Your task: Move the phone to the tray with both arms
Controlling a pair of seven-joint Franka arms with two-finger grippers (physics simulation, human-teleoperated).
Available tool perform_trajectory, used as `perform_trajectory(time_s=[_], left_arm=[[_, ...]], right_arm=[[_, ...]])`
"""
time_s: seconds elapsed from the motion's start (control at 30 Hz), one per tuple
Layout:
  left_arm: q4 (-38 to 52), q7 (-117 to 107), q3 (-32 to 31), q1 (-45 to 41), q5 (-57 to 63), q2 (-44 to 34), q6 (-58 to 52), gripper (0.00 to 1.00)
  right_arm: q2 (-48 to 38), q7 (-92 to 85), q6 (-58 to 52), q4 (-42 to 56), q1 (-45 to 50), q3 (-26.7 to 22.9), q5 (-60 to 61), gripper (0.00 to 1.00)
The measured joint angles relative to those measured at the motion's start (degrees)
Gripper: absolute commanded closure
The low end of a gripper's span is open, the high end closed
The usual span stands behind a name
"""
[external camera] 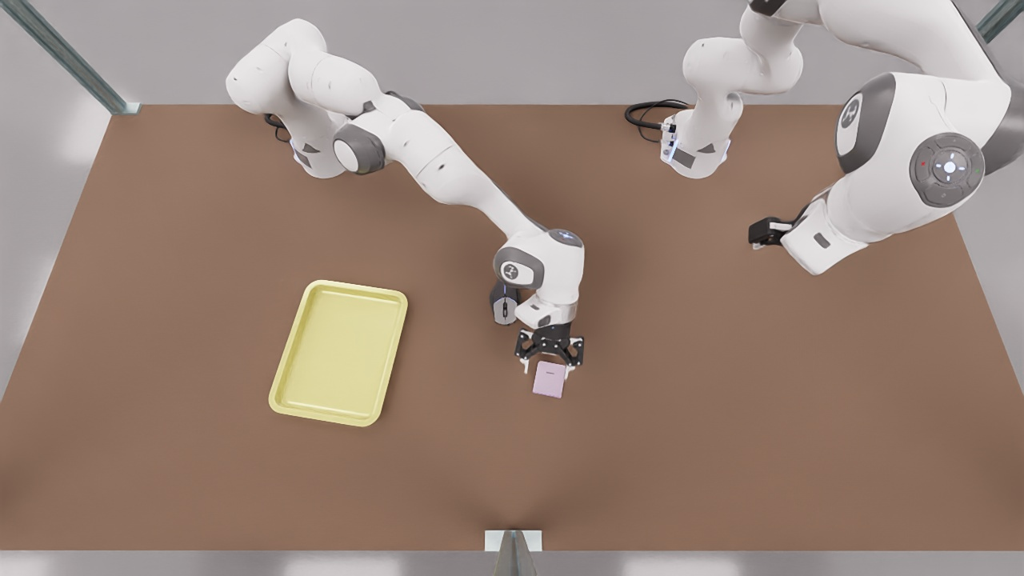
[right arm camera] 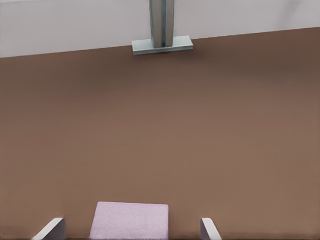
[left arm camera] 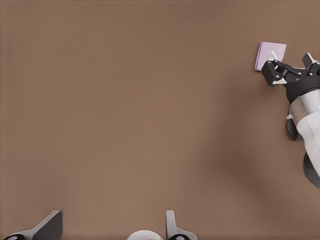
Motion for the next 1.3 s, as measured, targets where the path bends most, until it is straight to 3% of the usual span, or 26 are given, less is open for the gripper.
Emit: perform_trajectory(time_s=[0.17,0.97,1.3], left_arm=[[-0.06,0.06,-0.11,0.03,0.1,0.31,-0.11,0.0],[-0.06,0.24,-0.26,0.0,0.17,0.64,-0.03,0.0],[0.03,0.28,-0.26,0.01,0.1,0.66,0.13,0.0]], right_arm=[[1.09,-4.53,2.66,-0.08,-0.67,2.21,0.05,0.0],[3.62,-20.24,9.01,-0.27,-2.92,2.47,0.04,0.0],[3.63,-23.99,10.86,-0.35,-5.46,6.04,0.05,0.0]])
